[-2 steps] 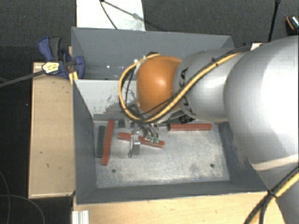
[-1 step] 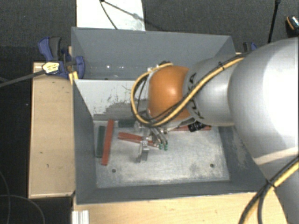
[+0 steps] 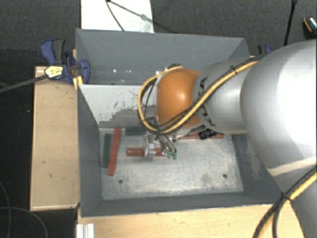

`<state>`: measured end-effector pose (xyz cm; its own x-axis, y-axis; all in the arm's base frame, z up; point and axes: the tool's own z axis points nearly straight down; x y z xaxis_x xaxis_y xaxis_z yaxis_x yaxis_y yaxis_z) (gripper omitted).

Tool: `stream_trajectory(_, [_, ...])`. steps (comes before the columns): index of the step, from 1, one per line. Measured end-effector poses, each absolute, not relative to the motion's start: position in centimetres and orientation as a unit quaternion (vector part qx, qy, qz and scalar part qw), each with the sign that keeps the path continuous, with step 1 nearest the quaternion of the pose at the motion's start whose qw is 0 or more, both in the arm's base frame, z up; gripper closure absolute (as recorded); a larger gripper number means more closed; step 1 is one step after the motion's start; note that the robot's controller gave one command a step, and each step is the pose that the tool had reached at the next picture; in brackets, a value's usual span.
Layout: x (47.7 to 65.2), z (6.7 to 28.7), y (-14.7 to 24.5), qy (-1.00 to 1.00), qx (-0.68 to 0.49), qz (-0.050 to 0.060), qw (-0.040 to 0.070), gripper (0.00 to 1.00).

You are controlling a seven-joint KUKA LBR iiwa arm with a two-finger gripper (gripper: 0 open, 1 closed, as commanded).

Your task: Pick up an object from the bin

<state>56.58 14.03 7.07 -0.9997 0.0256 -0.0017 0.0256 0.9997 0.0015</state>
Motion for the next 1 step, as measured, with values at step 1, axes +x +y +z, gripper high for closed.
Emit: stream_trajectory(1, [56.86, 20.45, 15.26, 1.000, -0.011, 0.001, 0.005, 1.00])
